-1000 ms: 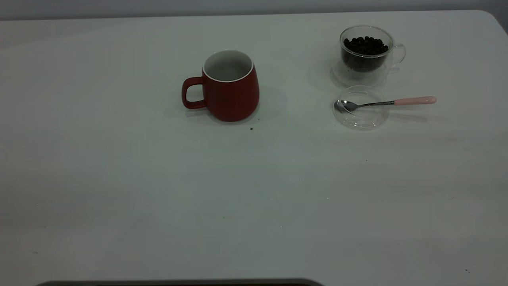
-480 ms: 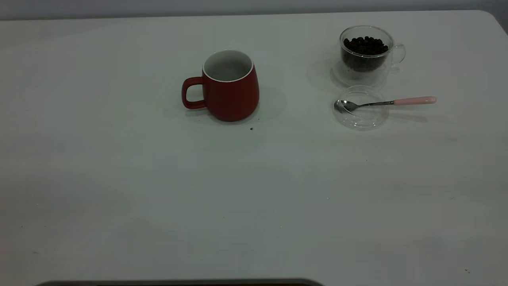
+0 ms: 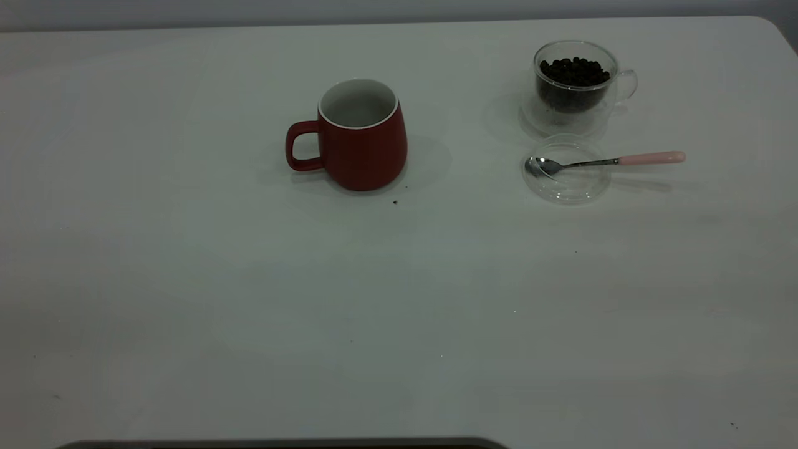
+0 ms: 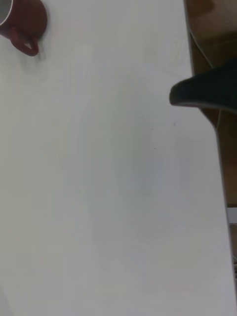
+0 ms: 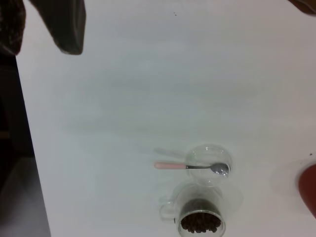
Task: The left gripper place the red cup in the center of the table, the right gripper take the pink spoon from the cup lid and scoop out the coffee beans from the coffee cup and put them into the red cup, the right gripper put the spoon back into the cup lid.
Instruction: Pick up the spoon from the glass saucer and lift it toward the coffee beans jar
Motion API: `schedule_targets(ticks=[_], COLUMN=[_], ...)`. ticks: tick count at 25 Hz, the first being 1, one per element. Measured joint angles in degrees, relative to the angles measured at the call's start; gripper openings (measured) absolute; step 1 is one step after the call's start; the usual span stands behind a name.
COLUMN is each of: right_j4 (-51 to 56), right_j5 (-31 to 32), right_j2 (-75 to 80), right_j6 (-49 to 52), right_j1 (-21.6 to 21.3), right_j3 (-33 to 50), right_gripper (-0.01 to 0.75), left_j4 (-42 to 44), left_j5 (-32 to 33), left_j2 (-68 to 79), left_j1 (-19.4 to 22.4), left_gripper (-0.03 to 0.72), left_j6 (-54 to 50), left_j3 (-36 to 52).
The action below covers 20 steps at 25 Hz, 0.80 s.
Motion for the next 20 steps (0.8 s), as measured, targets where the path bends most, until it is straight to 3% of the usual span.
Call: schedule_targets(ticks=[20], right_j4=[0.0], right_j5=[0.0], right_j2=[0.0], right_j6=[0.0], right_j1=[0.0], right_j3=[0.0], right_gripper=[0.239], left_j4=[1.2], left_j5=[0.1], left_j2=[0.0], left_j1=[0.0], left_gripper=[0.492], left_j6=[-2.6], left_j3=[0.0])
